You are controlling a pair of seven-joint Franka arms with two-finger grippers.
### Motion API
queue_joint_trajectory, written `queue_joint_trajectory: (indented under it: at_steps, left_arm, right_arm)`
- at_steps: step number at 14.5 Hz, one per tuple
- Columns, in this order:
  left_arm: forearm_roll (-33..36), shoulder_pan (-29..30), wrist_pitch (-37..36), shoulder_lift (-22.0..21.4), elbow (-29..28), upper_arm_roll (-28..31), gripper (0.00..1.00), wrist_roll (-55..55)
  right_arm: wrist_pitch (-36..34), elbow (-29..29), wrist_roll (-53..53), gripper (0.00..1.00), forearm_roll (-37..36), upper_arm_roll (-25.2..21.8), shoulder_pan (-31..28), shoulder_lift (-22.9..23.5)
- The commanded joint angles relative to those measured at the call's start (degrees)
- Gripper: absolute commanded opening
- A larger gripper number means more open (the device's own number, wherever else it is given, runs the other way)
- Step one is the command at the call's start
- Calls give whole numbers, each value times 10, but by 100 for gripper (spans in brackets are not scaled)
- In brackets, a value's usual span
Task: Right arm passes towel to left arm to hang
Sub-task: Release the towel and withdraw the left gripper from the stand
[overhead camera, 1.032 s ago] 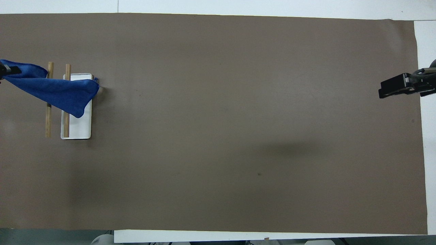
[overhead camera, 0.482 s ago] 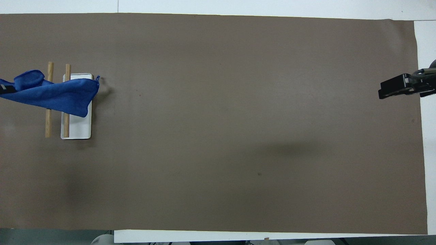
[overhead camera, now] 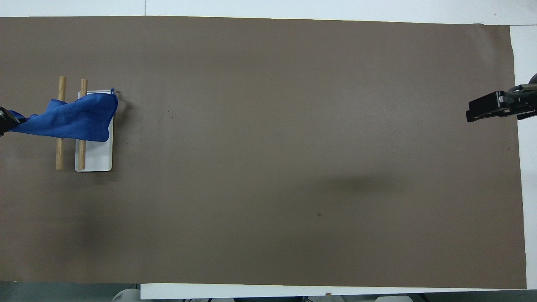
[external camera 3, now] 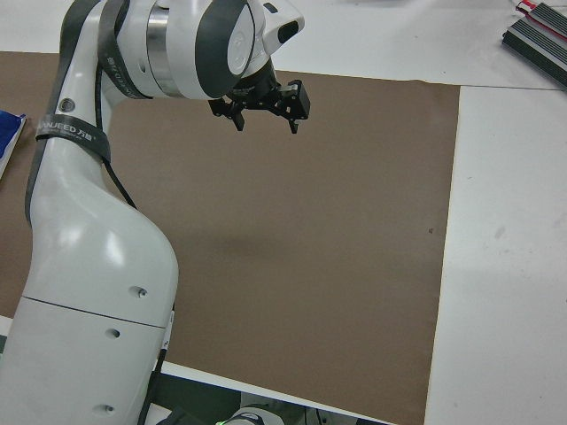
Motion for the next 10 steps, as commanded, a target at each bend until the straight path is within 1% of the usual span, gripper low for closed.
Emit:
queue_joint_trajectory:
  at_steps: [1,2,3,4,6,7,8,10]
  left_arm:
    - [12,-4,18,-24,-32,1,4,-3]
    - [13,-4,20,-24,-35,1,6,-4]
    - [13,-3,22,-23,-37,1,15,-4]
    - [14,-1,22,-23,-38,1,20,-4]
    - [16,3,22,-23,-37,1,45,-3]
    - [30,5,21,-21,-32,1,79,-2]
    - [51,5,20,-18,-27,1,99,-2]
    - [93,5,8,-8,8,1,100,0]
  right_arm:
    - [-7,-5,1,100,2,4,-6,-6]
    - [-7,-5,1,100,2,4,-6,-6]
    - [-6,-5,1,100,2,3,-6,-7]
    - [-7,-5,1,100,2,4,-6,-6]
    - [-7,-5,1,100,2,4,-6,-6]
    - [-7,-5,1,100,2,4,-6,-7]
    - [-6,-5,1,100,2,4,-6,-6]
    - [-7,-5,1,100,2,4,-6,-6]
